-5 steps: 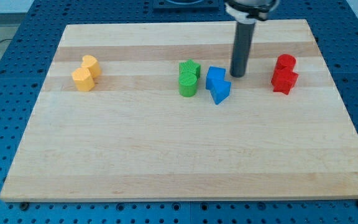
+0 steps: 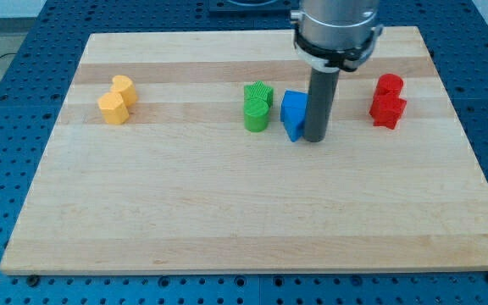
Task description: Move the blue triangle right to the green circle
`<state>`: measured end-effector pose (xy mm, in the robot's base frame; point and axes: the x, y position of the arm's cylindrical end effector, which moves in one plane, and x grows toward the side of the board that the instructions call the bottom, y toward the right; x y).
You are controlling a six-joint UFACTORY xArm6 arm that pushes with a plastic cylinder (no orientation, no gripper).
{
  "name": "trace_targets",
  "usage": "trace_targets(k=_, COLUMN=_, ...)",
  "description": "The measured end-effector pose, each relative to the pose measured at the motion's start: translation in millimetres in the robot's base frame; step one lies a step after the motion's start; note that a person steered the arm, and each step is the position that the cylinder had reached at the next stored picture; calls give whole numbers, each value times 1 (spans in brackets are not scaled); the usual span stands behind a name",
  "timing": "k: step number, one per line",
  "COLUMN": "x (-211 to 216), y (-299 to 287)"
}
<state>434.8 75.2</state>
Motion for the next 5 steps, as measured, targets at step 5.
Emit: trace_targets(k=5, x=-22, y=21)
